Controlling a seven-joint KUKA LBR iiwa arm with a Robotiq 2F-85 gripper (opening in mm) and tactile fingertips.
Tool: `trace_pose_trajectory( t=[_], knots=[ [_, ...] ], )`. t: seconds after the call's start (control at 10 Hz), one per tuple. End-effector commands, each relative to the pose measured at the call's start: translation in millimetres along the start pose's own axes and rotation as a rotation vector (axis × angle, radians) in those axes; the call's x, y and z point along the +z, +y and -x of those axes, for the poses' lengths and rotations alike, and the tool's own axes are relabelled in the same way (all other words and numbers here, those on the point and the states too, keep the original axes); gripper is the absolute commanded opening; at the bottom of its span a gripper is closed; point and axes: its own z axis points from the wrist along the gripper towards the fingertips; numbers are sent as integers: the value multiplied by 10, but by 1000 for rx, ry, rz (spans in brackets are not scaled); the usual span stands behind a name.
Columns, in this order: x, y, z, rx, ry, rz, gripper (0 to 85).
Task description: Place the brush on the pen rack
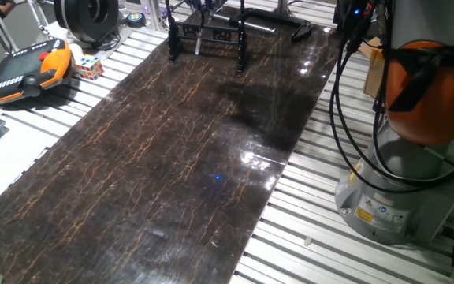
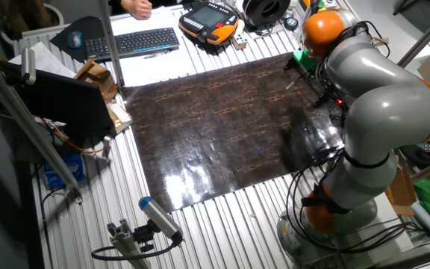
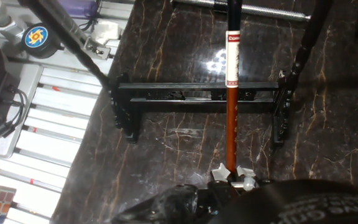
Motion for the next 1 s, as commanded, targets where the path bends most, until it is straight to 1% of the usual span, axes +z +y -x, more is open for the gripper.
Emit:
trace_pose_trajectory(
  t=[0.0,0.2,0.3,0.4,0.6,0.8,0.9],
  knots=[
    [10,-10,6,-5,2,2,10],
    [43,-19,10,-11,6,10,10],
    [63,-10,-5,-14,8,13,10],
    [92,-2,-21,-17,13,14,43],
    [121,2,-33,-21,40,20,187],
    [137,1,-31,-27,44,22,190],
    [141,0,-30,-28,51,24,200]
  ],
)
